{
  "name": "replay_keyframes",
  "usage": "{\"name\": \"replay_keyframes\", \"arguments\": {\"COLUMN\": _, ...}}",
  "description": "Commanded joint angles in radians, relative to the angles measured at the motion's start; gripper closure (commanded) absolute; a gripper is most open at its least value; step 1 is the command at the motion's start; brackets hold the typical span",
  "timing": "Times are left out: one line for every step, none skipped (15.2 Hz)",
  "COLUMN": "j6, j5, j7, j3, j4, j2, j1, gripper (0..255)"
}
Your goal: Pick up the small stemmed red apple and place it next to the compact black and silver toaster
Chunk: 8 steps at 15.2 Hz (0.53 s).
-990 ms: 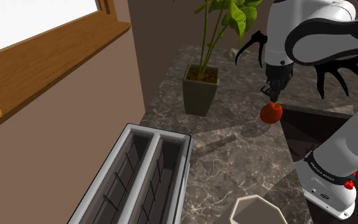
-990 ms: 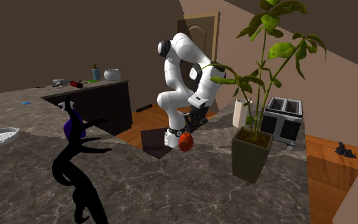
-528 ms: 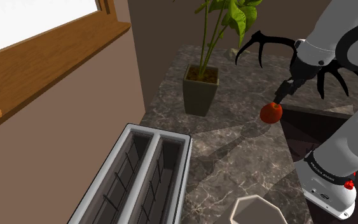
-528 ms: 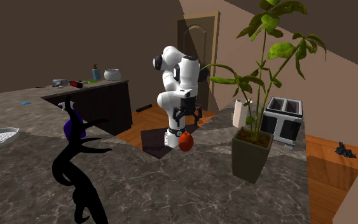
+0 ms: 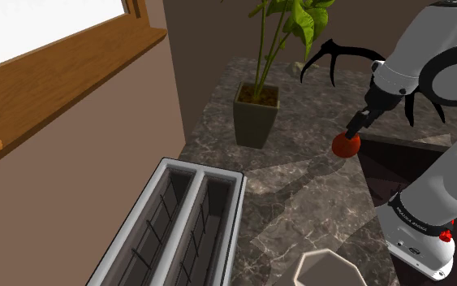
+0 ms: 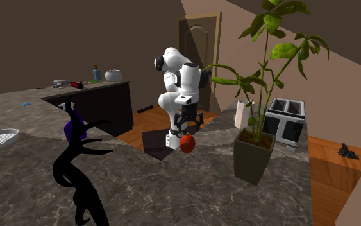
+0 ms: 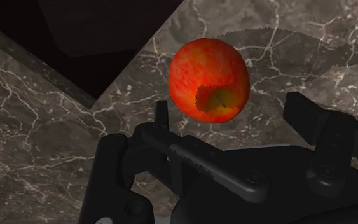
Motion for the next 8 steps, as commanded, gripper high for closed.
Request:
{"name": "replay_keyframes", "arguments": {"j6": 0.002, "j5": 0.0, "j7": 0.0, "j3": 0.0, "j4": -0.001, "j2": 0.001, "j1": 0.0, "gripper": 0}}
{"name": "replay_keyframes", "arguments": {"j6": 0.002, "j5": 0.0, "j7": 0.0, "j3": 0.0, "j4": -0.001, "j2": 0.001, "j1": 0.0, "gripper": 0}}
{"name": "replay_keyframes", "arguments": {"j6": 0.002, "j5": 0.0, "j7": 0.0, "j3": 0.0, "j4": -0.001, "j2": 0.001, "j1": 0.0, "gripper": 0}}
{"name": "replay_keyframes", "arguments": {"j6": 0.002, "j5": 0.0, "j7": 0.0, "j3": 0.0, "j4": -0.001, "j2": 0.001, "j1": 0.0, "gripper": 0}}
{"name": "replay_keyframes", "arguments": {"j6": 0.002, "j5": 0.0, "j7": 0.0, "j3": 0.0, "j4": -0.001, "j2": 0.001, "j1": 0.0, "gripper": 255}}
{"name": "replay_keyframes", "arguments": {"j6": 0.002, "j5": 0.0, "j7": 0.0, "j3": 0.0, "j4": -0.001, "j2": 0.001, "j1": 0.0, "gripper": 255}}
{"name": "replay_keyframes", "arguments": {"j6": 0.002, "j5": 0.0, "j7": 0.0, "j3": 0.0, "j4": -0.001, "j2": 0.001, "j1": 0.0, "gripper": 255}}
{"name": "replay_keyframes", "arguments": {"j6": 0.002, "j5": 0.0, "j7": 0.0, "j3": 0.0, "j4": -0.001, "j2": 0.001, "j1": 0.0, "gripper": 255}}
